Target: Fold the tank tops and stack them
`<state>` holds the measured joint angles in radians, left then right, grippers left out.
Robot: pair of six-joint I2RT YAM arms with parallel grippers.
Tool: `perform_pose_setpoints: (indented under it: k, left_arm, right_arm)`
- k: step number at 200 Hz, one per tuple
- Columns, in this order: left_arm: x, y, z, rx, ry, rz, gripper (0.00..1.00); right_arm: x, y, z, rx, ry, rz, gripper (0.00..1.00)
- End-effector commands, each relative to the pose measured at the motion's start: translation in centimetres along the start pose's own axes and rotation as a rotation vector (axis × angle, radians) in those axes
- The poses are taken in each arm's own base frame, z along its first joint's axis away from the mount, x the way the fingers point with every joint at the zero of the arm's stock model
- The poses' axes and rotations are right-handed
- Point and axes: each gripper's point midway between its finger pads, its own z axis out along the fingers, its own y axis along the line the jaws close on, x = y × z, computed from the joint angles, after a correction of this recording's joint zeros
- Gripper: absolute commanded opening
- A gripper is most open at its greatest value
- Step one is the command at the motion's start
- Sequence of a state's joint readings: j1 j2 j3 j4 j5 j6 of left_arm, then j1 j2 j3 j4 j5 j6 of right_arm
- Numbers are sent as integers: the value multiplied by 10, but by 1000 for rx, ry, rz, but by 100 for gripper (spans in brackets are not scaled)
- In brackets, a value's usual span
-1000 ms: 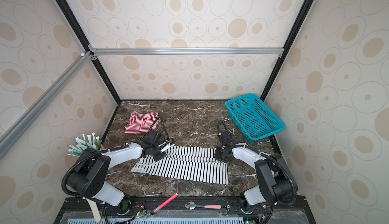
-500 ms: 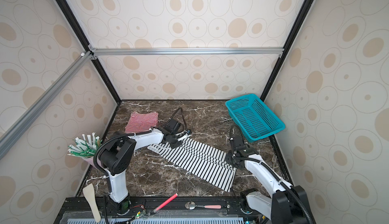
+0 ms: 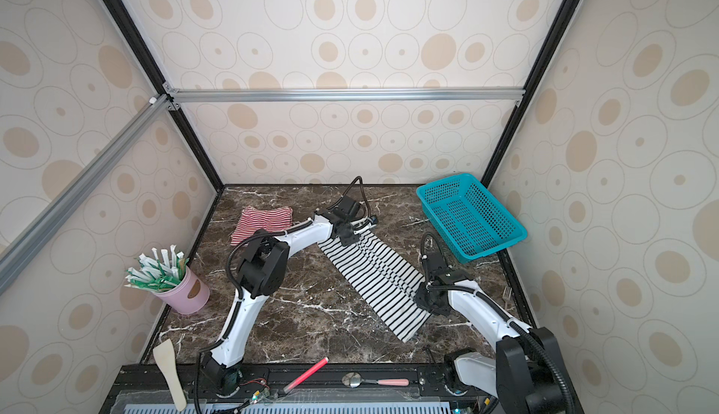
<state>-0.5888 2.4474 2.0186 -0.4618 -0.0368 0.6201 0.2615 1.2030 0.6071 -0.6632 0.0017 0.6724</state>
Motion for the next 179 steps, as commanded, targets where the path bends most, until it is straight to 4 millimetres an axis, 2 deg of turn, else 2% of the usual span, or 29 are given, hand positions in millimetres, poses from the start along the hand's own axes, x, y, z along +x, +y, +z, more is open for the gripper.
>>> perform_pose_setpoints:
  k: [1, 18, 48, 69, 92, 114, 135, 179]
  left_arm:
    - [45, 18, 25, 10, 163, -12, 27]
    - [22, 33, 7, 10, 95, -63, 29]
    - [-5, 32, -48, 33, -44, -144, 35]
    - [-2, 20, -79, 21, -90, -151, 38]
    - [6, -1, -98, 40, -104, -164, 39]
    - [18, -20, -102, 58, -87, -171, 39]
    - [37, -36, -91, 70, -41, -168, 39]
    - [62, -47, -75, 48, 20, -178, 38]
  right_arm:
    - [-6, 11, -2, -20, -2, -17, 22]
    - [-8, 16, -1, -37, 0, -10, 22]
    - [-15, 24, -2, -64, -15, -13, 22]
    - [-24, 33, -5, -81, -28, -29, 22]
    - [-39, 43, -11, -89, -53, -48, 23]
    - [-55, 53, -13, -88, -79, -62, 23]
    - [-69, 63, -8, -80, -83, -78, 23]
    - [-92, 75, 11, -73, -61, -89, 23]
